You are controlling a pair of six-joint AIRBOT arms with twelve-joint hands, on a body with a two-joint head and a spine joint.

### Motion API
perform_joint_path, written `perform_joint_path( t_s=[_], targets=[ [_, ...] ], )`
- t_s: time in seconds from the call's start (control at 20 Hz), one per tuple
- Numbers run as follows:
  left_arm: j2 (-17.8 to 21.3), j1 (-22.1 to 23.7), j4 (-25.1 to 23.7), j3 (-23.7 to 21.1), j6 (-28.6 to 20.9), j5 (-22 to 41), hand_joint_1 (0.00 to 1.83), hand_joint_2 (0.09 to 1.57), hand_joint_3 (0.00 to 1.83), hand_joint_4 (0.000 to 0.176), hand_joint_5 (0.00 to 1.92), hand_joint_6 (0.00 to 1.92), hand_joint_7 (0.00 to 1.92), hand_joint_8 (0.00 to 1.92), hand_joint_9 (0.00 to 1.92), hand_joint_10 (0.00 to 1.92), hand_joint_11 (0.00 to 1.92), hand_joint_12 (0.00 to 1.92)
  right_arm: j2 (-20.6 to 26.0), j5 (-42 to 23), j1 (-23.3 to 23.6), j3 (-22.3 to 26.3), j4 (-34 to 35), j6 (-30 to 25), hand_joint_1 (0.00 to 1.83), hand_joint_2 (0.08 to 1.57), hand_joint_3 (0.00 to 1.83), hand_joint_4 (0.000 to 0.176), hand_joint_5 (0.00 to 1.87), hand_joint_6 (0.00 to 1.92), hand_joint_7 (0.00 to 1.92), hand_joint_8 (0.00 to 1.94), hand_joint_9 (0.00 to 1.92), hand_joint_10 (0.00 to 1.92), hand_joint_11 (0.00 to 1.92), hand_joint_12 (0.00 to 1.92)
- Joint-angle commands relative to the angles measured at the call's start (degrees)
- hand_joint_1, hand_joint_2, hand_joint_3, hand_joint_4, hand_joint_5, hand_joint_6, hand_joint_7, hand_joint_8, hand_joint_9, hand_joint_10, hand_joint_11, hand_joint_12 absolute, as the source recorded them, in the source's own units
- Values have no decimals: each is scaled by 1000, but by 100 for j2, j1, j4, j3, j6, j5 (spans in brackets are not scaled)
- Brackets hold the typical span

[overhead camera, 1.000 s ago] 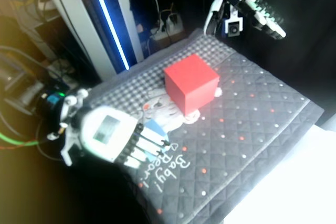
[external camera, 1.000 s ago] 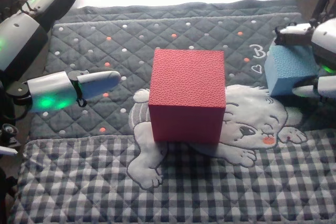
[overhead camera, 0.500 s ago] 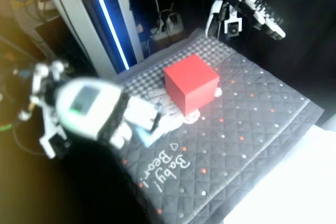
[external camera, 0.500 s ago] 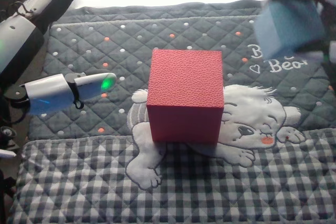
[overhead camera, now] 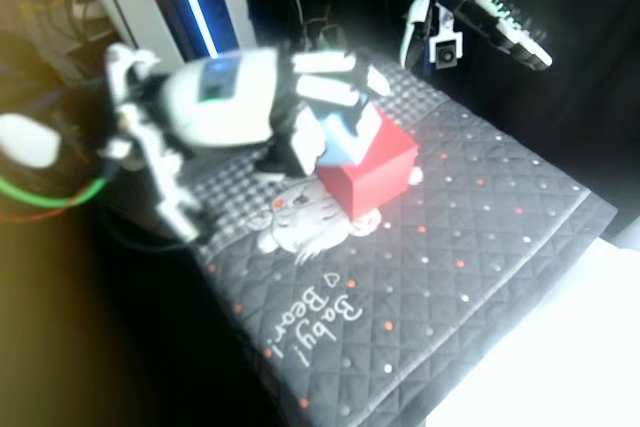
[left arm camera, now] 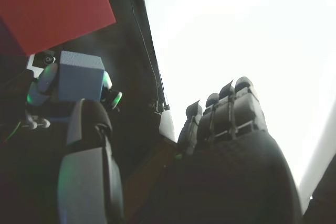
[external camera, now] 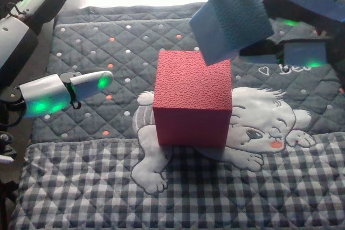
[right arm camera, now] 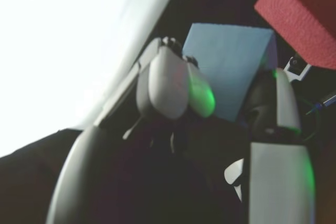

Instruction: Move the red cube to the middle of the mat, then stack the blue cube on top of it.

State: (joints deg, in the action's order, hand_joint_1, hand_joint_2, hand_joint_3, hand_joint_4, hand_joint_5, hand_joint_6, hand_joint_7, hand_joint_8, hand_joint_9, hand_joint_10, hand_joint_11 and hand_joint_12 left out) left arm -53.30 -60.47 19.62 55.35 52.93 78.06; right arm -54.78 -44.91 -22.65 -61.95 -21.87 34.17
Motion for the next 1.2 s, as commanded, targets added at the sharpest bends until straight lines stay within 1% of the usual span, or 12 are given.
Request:
perform_joint_path(
  t_s=[0.0,0.05,0.1,0.15,0.4,0.45,0.55,0.6,0.65,0.7,0.85,1.15],
  targets=[
    [37,25,-40,42,-12,770,752,976,3,110,0,0,0,0,0,0,0,0,-3,-633,78,-12,102,-65,937,1547,0,0,422,1863,1299,1940,1432,1921,1523,1921],
    [40,24,-29,42,-12,789,769,973,2,114,0,0,0,0,0,0,0,0,-30,-630,78,-12,40,-111,1410,1370,0,0,1025,1909,1362,1941,1441,1921,1542,1921],
    [41,23,-8,47,-12,811,782,977,3,107,0,0,0,0,0,0,0,0,-63,-629,78,-13,-29,-180,1491,1327,0,106,1320,1919,1402,1941,1464,1921,1561,1921],
    [37,19,19,53,-12,829,784,978,3,107,0,0,0,0,0,0,0,0,-102,-620,78,-21,-72,-224,1113,1433,0,0,709,1756,1348,1941,1453,1921,1559,1921],
    [9,-32,189,76,-12,853,813,972,0,128,0,0,0,0,0,0,0,0,-432,-361,78,-201,-346,-498,948,1532,0,0,449,1855,1271,1941,1395,1921,1489,1921],
    [-3,-41,222,84,-13,854,812,975,2,129,0,0,0,0,0,0,0,0,-516,-229,78,-261,-398,-516,1033,1533,0,0,402,1842,621,1935,1224,1921,1333,1921],
    [-11,-63,277,91,-13,859,816,971,0,140,0,0,0,0,0,0,0,0,-567,-50,78,-336,-445,-545,1214,1448,0,0,116,793,513,1810,741,1921,878,1921],
    [-11,-83,306,89,-14,872,818,971,0,124,0,0,0,0,0,0,0,0,-567,-6,78,-360,-435,-571,802,1452,0,0,376,1777,312,1411,371,1753,454,1921],
    [-12,-99,330,88,-15,889,818,971,0,124,0,0,0,0,0,0,0,0,-567,9,78,-373,-423,-586,802,1452,0,0,376,1777,312,1411,371,1753,454,1921],
    [-16,-119,362,87,-15,911,819,977,2,122,6,2,0,0,0,0,0,0,-567,35,78,-385,-421,-592,621,1392,0,0,101,1418,241,1062,264,1573,264,1921],
    [-22,-177,444,81,-17,992,782,991,7,152,0,0,0,0,0,0,0,0,-609,99,77,-434,-398,-600,391,1364,0,0,123,555,234,199,9,1081,3,1484],
    [-26,-211,493,76,-35,1047,675,972,0,152,0,0,0,0,0,0,0,0,-621,108,76,-440,-397,-620,235,1411,0,0,36,44,58,3,12,526,0,1165]
  ],
)
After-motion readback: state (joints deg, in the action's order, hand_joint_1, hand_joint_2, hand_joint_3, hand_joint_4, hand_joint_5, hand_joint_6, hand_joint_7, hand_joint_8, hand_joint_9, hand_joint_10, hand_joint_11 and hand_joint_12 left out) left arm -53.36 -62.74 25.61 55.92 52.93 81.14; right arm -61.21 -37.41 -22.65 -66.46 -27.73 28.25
